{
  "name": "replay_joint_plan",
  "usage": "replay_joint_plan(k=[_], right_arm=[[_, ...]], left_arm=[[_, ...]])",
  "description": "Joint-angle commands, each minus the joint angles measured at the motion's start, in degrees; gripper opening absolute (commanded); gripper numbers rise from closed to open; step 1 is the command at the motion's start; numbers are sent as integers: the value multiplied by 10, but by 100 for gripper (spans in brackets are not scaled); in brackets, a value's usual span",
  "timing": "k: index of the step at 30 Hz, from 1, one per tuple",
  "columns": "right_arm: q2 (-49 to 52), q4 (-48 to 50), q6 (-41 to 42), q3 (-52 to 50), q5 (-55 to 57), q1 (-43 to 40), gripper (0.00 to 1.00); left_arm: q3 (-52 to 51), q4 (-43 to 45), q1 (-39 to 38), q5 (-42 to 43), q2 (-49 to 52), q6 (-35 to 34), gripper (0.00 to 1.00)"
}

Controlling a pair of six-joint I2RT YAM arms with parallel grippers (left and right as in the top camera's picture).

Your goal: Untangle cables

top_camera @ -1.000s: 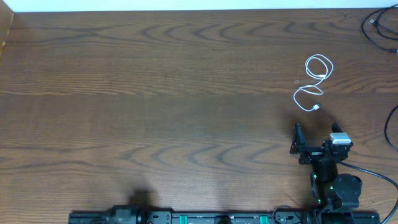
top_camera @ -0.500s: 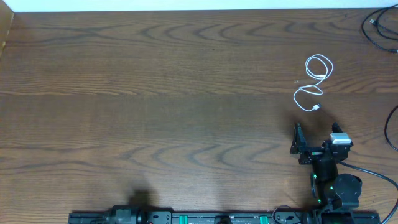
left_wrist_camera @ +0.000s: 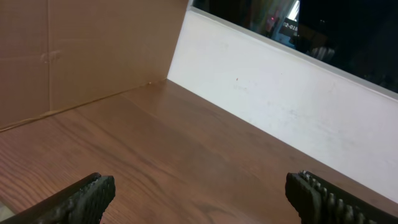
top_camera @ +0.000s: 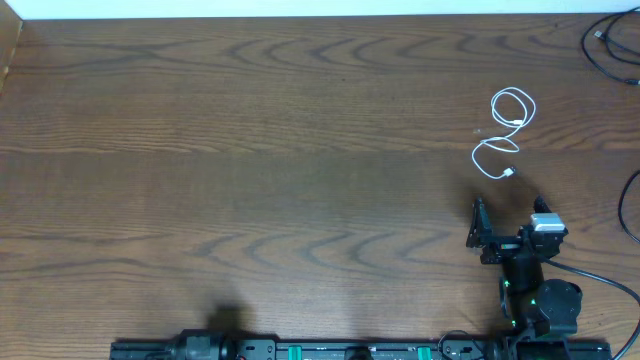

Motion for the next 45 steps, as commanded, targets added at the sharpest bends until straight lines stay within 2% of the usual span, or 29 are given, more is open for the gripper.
replay_joint_plan(k=[1, 9, 16, 24, 29, 41, 45], right_arm=[[-1, -2, 7, -2, 5, -2, 99], [-1, -2, 7, -2, 5, -2, 99], [-1, -2, 7, -2, 5, -2, 99], [-1, -2, 7, -2, 5, -2, 99], [-1, -2, 7, -2, 5, -2, 99], [-1, -2, 7, -2, 5, -2, 99], [-1, -2, 7, -2, 5, -2, 99]], left_arm=[[-1, -45, 1, -4, 0, 0, 95], [-71, -10, 0, 18, 0, -1, 95], [-236, 160, 2, 66, -1, 0, 95], [-497, 389, 1, 72, -1, 0, 95], [-614, 495, 1, 72, -1, 0, 95], [-748, 653, 1, 72, -2, 2, 95], [-804, 732, 1, 72, -2, 16, 95]])
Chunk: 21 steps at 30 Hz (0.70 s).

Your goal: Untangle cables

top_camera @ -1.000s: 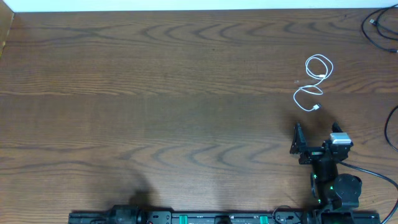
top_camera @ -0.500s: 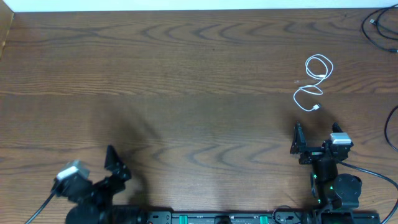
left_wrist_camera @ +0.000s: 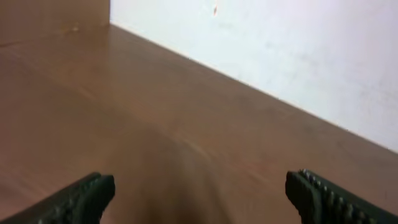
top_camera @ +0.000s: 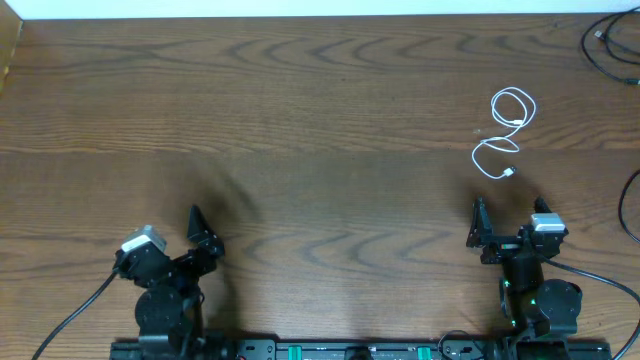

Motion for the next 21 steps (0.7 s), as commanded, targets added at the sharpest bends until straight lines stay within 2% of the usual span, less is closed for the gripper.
replay_joint_plan(k=[1, 6, 18, 21], right_arm=[[-1, -2, 7, -1, 5, -2, 99], [-1, -2, 7, -1, 5, -2, 99], [-1, -2, 7, -1, 5, -2, 99], [-1, -2, 7, -1, 5, -2, 99]], left_arm=[[-46, 55, 1, -2, -2, 19, 95], [-109, 132, 1, -1, -2, 19, 95], [-158, 226, 1, -1, -3, 70, 95], [-159, 223, 1, 1, -3, 71, 95]])
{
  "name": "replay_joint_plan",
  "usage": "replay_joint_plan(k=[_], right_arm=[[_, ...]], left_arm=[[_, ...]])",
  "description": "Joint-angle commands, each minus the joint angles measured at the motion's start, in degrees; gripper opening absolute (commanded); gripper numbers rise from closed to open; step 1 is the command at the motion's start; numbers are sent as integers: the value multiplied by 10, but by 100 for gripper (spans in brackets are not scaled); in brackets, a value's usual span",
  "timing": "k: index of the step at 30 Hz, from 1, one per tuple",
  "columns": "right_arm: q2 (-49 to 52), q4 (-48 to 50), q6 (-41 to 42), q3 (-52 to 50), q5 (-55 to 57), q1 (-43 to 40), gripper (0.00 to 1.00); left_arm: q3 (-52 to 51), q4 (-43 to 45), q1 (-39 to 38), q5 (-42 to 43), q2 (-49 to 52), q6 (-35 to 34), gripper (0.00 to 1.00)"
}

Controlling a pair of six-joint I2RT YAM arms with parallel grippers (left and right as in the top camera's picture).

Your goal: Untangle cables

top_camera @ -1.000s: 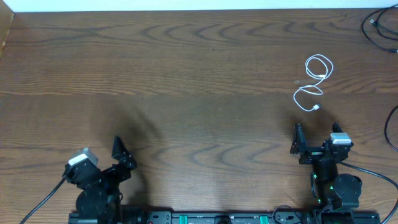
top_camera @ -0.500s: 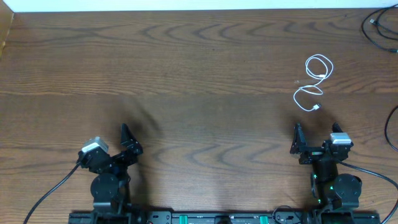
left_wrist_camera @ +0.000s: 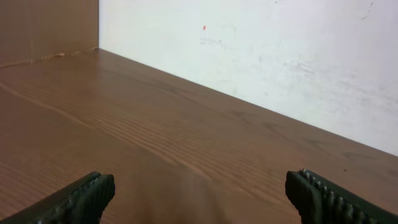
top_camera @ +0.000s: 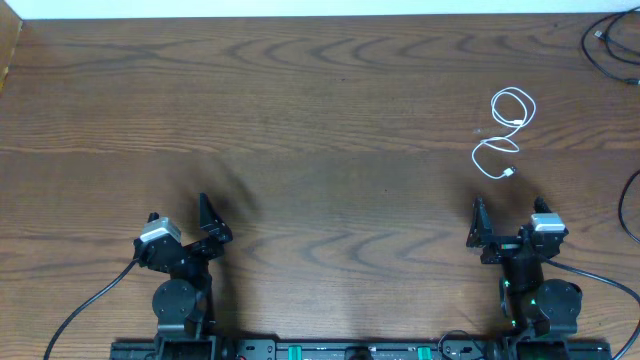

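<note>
A thin white cable (top_camera: 505, 132) lies in loose loops on the wooden table (top_camera: 320, 120) at the far right, a plug at its near end. My right gripper (top_camera: 478, 228) stands just in front of it, apart from it, and its fingers look open and empty. At the front left, far from the cable, my left gripper (top_camera: 212, 226) is wide open. In the left wrist view its fingertips (left_wrist_camera: 84, 198) frame bare wood, and the left gripper (left_wrist_camera: 202, 199) holds nothing. The cable does not show there.
Black cables (top_camera: 606, 42) run off the table's far right corner, and another black cable (top_camera: 627, 205) curves along the right edge. A white wall (left_wrist_camera: 261, 56) bounds the table's far side, and a brown board (left_wrist_camera: 43, 28) stands at its left end.
My left arm has shifted a little to the right at the front left. Its wrist view, blurred before, is now sharp and faces the white wall. The cable and right arm are unchanged.
At first my left arm showed only as a dark shape at the bottom edge, its open gripper facing the table's far left corner. Then it stood out at the front left. Now it sits slightly further right. The white cable and right gripper stayed where they were.
</note>
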Motion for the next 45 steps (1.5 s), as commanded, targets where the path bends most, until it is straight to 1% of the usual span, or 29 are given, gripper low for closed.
replay_joint_plan(k=[1, 5, 8, 34, 45], right_arm=[[-1, -2, 7, -1, 5, -2, 99], [-1, -2, 7, -1, 5, -2, 99], [-1, -2, 7, -1, 5, -2, 99], [-1, -3, 6, -1, 5, -2, 99], [-5, -5, -39, -1, 9, -2, 99]], left_arm=[[-11, -6, 1, 6, -3, 28, 95], [-11, -15, 1, 56, -3, 89, 95], [-11, -38, 1, 86, -3, 105, 95], [-11, -37, 1, 89, -1, 105, 95], [-11, -37, 1, 89, -1, 105, 95]])
